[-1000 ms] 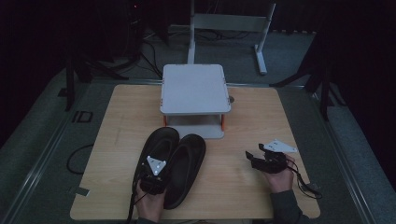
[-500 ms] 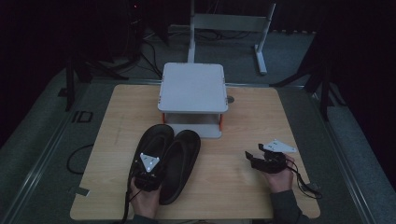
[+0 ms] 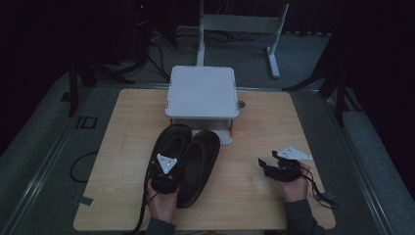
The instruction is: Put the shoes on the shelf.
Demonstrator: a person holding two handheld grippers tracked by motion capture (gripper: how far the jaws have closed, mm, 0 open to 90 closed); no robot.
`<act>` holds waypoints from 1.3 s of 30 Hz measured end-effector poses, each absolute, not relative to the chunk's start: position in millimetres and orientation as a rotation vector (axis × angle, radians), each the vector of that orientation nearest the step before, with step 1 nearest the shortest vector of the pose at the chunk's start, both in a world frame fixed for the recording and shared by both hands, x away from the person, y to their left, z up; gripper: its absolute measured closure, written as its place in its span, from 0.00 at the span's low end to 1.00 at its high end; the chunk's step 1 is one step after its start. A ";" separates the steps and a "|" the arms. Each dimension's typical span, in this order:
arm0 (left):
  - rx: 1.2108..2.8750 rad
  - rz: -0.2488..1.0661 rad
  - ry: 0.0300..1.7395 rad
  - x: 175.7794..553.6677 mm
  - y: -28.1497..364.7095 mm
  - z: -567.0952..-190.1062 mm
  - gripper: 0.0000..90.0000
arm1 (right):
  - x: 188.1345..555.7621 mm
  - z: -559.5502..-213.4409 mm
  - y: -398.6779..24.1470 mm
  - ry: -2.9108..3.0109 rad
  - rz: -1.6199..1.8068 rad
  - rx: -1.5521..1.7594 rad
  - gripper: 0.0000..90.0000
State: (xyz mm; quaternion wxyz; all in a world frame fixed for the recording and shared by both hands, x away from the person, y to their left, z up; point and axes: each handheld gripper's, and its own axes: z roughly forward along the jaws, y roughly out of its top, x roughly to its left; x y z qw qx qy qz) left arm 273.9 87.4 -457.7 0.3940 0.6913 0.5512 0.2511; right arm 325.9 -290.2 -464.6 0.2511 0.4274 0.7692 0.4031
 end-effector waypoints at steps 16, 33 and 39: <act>1.742 0.638 1.409 296.8 69.6 -457.6 0.84 | 325.5 -465.4 -291.9 2.090 1.095 1.169 0.36; 1.695 0.705 1.434 334.4 40.8 -450.9 0.84 | 326.1 -465.7 -292.3 2.090 1.077 1.161 0.36; 1.681 0.732 1.452 345.9 32.0 -450.2 0.84 | 325.8 -465.7 -292.2 2.091 1.079 1.160 0.36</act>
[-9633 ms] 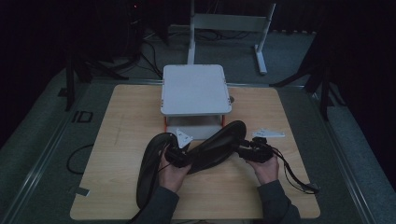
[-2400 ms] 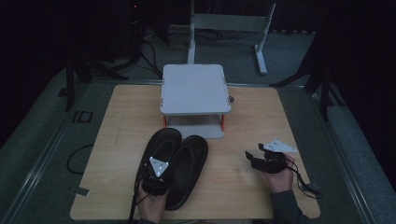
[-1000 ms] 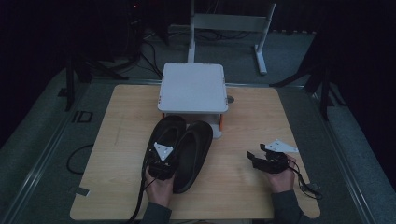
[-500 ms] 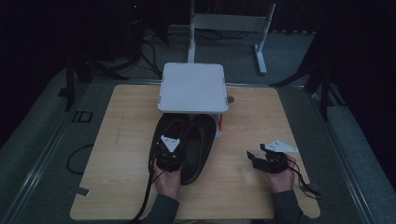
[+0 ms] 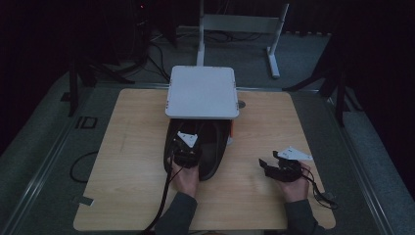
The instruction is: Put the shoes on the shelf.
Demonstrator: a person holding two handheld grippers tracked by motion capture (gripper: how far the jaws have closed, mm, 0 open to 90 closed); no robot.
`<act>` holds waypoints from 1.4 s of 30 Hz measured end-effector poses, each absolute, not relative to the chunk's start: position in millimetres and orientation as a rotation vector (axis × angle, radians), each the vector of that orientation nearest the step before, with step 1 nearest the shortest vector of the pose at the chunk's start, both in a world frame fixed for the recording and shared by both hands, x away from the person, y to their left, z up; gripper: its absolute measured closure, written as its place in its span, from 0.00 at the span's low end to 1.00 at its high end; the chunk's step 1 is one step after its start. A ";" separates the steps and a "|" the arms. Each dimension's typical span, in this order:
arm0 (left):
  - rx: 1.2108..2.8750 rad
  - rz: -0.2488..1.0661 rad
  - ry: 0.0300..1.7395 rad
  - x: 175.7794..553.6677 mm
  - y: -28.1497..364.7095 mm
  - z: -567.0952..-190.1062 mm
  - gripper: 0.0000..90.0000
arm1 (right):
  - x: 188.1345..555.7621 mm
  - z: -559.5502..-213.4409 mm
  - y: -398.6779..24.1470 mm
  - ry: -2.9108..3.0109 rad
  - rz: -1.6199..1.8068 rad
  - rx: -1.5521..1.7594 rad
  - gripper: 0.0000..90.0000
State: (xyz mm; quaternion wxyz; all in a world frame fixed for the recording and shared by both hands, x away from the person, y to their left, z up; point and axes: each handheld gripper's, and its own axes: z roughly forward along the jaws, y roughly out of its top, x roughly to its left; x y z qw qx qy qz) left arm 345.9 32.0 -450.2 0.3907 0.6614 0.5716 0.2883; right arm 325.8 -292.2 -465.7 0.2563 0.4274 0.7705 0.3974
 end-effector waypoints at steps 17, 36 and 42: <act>1.626 0.817 1.494 380.4 14.5 -444.5 0.84 | 324.2 -466.5 -291.1 2.088 1.080 1.165 0.36; 1.586 0.883 1.519 419.3 2.5 -435.5 0.83 | 324.5 -467.1 -290.7 2.093 1.080 1.161 0.36; 1.583 0.894 1.521 427.1 2.5 -431.4 0.83 | 324.6 -467.1 -290.7 2.093 1.081 1.160 0.36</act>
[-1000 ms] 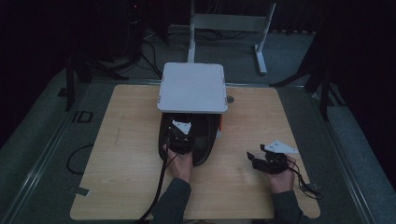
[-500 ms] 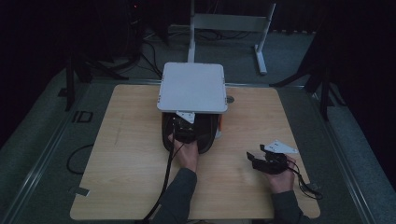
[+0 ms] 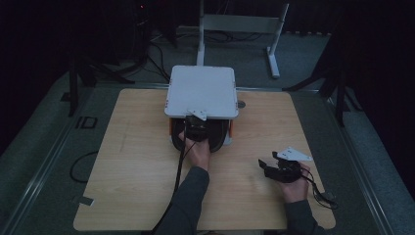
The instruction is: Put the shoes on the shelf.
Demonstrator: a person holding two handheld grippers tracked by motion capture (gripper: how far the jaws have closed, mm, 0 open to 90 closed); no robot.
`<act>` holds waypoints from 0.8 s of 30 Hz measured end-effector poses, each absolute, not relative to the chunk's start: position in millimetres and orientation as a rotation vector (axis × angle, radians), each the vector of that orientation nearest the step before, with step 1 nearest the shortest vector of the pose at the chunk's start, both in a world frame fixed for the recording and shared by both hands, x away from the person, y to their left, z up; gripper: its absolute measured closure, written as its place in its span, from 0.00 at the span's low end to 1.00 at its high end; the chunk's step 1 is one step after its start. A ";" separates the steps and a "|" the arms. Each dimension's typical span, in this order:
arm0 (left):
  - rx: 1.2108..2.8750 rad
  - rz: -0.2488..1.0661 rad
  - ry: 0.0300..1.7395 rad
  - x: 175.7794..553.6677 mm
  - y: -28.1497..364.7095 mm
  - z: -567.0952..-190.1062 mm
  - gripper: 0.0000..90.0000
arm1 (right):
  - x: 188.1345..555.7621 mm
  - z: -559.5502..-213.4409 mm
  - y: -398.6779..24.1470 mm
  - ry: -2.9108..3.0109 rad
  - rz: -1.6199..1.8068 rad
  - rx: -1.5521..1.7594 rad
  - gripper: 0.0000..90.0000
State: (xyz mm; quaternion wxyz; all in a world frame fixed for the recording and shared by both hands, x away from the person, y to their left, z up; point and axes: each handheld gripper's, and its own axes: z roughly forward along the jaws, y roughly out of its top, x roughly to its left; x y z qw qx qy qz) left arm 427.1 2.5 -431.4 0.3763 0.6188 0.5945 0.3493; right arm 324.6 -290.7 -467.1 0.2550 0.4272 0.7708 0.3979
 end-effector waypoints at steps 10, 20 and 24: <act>1.546 0.931 1.537 442.8 -5.6 -431.7 0.82 | 324.6 -467.2 -290.6 2.095 1.083 1.159 0.36; 1.530 0.933 1.557 451.2 -7.7 -435.9 0.81 | 323.7 -466.8 -290.8 2.091 1.081 1.157 0.36; 1.537 0.937 1.541 451.4 -6.4 -436.7 0.71 | 323.2 -466.3 -291.2 2.089 1.082 1.157 0.36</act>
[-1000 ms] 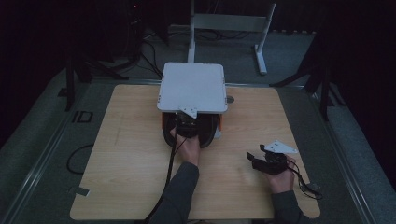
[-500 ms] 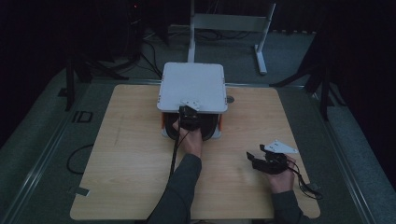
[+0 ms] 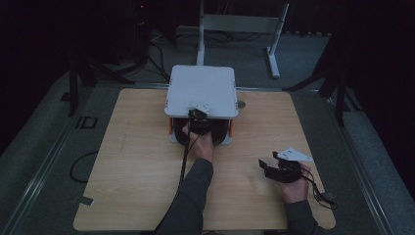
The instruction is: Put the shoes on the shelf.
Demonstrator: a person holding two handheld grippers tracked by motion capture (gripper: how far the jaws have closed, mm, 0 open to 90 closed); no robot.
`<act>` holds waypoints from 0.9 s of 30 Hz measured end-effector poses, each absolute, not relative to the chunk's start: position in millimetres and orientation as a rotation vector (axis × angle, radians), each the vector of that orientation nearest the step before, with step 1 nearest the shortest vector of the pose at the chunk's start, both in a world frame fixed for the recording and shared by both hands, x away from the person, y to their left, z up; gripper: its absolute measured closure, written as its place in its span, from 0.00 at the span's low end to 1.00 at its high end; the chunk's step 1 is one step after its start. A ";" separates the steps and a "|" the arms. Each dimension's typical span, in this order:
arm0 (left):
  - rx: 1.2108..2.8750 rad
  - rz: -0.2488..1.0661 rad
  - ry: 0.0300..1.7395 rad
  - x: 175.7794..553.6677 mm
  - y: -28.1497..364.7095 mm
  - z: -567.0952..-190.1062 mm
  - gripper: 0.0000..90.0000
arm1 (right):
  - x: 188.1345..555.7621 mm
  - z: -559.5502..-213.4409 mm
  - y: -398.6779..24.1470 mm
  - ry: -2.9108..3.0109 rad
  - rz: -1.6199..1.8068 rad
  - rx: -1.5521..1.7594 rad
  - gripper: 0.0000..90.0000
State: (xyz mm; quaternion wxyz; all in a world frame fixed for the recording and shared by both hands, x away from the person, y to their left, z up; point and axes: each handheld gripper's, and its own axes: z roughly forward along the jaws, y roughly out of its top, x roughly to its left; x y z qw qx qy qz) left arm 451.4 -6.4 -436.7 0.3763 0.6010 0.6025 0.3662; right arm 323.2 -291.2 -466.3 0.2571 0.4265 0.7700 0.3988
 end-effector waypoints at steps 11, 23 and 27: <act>1.653 0.826 1.453 432.7 8.5 -437.7 0.50 | 322.4 -466.0 -291.4 2.087 1.081 1.156 0.36; 1.727 0.705 1.299 407.1 46.8 -436.7 0.47 | 322.5 -466.8 -290.6 2.092 1.077 1.154 0.36; 1.769 0.706 1.228 396.0 61.1 -437.6 0.46 | 322.5 -466.9 -290.6 2.092 1.072 1.155 0.36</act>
